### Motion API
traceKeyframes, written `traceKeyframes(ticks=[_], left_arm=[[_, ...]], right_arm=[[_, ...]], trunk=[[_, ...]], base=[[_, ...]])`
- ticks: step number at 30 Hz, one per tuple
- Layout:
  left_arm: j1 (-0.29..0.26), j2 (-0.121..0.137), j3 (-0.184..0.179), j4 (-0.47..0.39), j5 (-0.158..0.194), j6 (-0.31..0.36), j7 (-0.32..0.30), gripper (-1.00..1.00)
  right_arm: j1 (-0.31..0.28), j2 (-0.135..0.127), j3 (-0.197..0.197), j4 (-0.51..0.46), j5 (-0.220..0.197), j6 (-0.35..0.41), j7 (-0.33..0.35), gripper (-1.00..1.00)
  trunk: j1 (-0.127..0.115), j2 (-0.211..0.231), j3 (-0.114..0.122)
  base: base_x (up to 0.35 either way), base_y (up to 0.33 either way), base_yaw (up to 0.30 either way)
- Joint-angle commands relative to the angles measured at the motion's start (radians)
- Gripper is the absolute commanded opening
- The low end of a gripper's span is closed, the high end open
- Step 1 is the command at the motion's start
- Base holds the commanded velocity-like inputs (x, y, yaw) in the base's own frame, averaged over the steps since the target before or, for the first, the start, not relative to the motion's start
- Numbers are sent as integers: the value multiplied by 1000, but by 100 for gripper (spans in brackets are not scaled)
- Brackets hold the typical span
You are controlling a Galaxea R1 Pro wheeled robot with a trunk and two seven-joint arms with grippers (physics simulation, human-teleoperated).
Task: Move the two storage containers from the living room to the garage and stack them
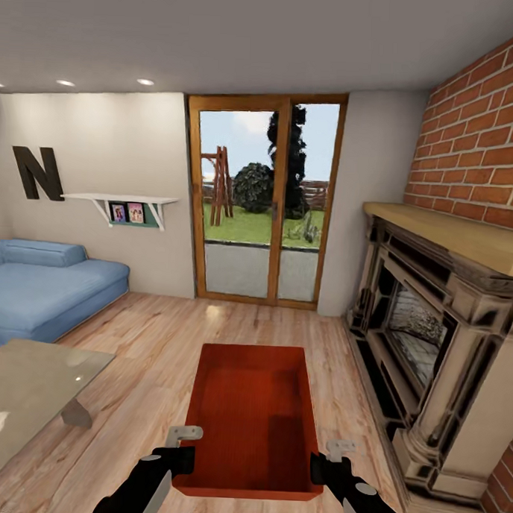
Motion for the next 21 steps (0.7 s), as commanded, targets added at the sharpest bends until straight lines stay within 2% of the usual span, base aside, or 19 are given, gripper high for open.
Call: traceKeyframes(ticks=[1, 21], left_arm=[[-1, 0, 12, 0, -18, 7, 6, -100], [-1, 0, 12, 0, -18, 7, 6, -100]], right_arm=[[0, -5, 28, -2, -8, -3, 7, -100], [0, -5, 28, -2, -8, -3, 7, -100]], trunk=[[0, -1, 0], [0, -1, 0]], base=[[0, 0, 300], [0, 0, 300]])
